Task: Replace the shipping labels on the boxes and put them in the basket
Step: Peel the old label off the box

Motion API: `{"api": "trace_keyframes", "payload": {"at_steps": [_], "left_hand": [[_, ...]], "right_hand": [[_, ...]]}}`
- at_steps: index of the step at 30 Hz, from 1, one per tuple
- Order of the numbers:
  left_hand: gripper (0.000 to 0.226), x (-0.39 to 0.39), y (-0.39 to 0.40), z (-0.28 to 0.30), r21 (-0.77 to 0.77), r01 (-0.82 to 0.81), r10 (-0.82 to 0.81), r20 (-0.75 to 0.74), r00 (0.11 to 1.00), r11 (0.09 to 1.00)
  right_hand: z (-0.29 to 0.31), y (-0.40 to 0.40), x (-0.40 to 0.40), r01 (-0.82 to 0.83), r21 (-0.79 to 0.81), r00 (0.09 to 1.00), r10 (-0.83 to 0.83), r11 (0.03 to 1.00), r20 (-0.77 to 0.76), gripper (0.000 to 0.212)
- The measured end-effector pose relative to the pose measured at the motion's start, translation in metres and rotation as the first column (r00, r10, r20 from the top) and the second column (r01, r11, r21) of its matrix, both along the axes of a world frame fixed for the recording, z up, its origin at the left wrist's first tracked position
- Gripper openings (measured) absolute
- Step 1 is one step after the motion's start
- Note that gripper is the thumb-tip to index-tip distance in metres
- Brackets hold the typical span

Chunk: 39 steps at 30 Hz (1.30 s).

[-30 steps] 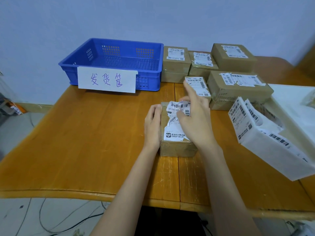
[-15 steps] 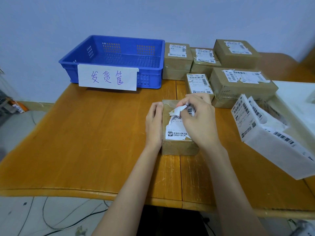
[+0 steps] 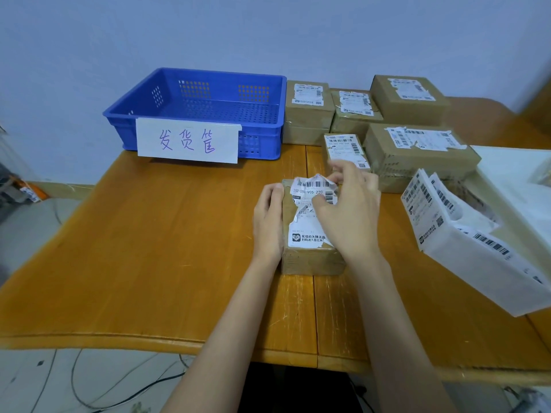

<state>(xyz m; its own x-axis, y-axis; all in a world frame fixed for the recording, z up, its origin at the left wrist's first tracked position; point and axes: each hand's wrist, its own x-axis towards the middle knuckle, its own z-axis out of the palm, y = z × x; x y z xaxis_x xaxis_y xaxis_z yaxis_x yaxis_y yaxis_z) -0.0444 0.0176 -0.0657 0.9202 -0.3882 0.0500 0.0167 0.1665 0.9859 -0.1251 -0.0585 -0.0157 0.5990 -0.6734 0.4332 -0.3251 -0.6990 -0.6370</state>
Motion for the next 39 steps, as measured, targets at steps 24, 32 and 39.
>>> {"api": "trace_keyframes", "payload": {"at_steps": [24, 32, 39], "left_hand": [[0.022, -0.001, 0.001, -0.003, -0.014, -0.021, 0.02, -0.017, 1.0, 1.0], [0.022, -0.001, 0.0, -0.004, 0.003, -0.025, 0.025, -0.014, 1.0, 1.0], [0.025, 0.001, 0.003, -0.001, -0.033, 0.005, -0.005, 0.001, 1.0, 0.999]], "right_hand": [[-0.001, 0.004, -0.009, 0.197, 0.041, 0.98, -0.196, 0.979, -0.032, 0.024], [-0.012, 0.01, -0.008, 0.212, 0.039, 0.973, -0.215, 0.976, 0.079, 0.012], [-0.002, 0.015, -0.008, -0.012, -0.005, 0.998, 0.012, 1.0, 0.058, 0.013]]}}
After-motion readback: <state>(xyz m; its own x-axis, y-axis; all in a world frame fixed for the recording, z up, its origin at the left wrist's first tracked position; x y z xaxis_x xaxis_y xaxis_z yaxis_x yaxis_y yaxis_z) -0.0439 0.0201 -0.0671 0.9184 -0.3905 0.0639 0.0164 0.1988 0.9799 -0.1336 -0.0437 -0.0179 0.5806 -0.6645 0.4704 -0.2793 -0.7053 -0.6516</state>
